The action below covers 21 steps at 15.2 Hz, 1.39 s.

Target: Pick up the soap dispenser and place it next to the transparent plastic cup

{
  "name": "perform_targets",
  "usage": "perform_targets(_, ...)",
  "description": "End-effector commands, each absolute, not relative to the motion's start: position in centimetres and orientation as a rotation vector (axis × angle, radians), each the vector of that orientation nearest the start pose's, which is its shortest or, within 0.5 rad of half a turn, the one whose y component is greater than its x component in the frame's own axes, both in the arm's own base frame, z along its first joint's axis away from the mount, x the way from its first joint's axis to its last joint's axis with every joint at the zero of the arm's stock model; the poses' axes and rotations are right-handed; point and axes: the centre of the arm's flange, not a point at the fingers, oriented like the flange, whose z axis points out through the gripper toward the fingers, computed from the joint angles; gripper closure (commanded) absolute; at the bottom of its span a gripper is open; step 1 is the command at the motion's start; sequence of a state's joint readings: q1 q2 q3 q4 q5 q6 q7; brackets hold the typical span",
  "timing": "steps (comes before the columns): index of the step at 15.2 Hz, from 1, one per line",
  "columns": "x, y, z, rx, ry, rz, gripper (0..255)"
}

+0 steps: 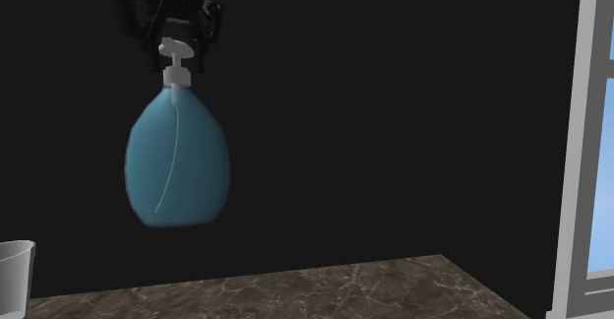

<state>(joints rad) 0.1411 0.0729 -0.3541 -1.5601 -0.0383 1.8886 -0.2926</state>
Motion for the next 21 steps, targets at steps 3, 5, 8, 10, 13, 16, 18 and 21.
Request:
perform_targets(3, 60.8, -7.2, 62.4, -3.241, -0.145, -0.387, 255)
perform_targets(5, 61.6, -4.7, 62.5, -3.241, -0.145, -0.387, 255)
perform_targets(8, 62.9, -0.9, 62.5, -3.241, -0.145, -0.387, 255)
perform_targets(10, 63.7, 1.6, 62.5, -3.241, -0.145, -0.387, 255)
perform_targets(13, 64.9, 5.4, 62.5, -3.241, -0.145, -0.387, 255)
perform_targets(16, 65.8, 8.0, 62.5, -3.241, -0.145, -0.387, 255)
perform_targets(18, 65.8, 8.0, 61.4, -3.241, -0.145, -0.387, 255)
perform_targets(21, 65.8, 8.0, 59.8, -3.241, -0.145, -0.387, 255)
